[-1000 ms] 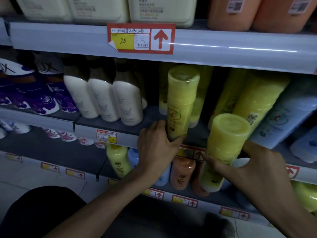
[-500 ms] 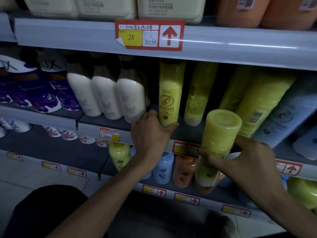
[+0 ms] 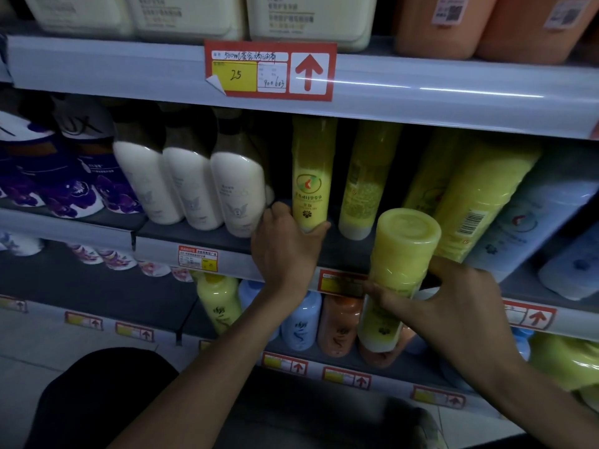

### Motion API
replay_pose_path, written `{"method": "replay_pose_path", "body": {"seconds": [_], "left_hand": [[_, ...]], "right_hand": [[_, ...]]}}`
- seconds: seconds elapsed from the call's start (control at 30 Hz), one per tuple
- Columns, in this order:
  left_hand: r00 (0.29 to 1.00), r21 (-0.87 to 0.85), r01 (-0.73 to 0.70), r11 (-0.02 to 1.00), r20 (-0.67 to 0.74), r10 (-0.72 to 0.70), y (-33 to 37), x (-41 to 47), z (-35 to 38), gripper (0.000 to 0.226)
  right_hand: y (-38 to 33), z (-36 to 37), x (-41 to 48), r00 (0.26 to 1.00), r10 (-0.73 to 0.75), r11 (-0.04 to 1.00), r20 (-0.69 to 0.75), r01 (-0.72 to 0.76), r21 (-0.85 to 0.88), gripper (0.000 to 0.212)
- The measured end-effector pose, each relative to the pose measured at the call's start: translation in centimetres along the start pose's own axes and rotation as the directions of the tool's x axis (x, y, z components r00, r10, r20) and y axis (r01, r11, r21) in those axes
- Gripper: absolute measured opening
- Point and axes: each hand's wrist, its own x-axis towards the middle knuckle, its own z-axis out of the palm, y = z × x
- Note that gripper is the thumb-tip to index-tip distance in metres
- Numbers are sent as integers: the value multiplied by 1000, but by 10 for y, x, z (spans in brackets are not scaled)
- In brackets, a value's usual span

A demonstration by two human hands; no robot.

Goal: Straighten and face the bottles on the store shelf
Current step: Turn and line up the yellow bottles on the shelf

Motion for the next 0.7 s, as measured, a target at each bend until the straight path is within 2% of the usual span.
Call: {"method": "replay_pose_path", "body": {"seconds": [0.13, 0.7], "left_hand": [[1000, -3, 28, 1000, 14, -28, 1, 1, 2, 62], [997, -15, 15, 1000, 81, -14, -4, -2, -8, 60]], "right_hand": [[1, 1, 0, 1000, 8, 1000, 0, -8, 4, 53], [0, 5, -1, 998, 50, 999, 32, -50, 12, 54]]}}
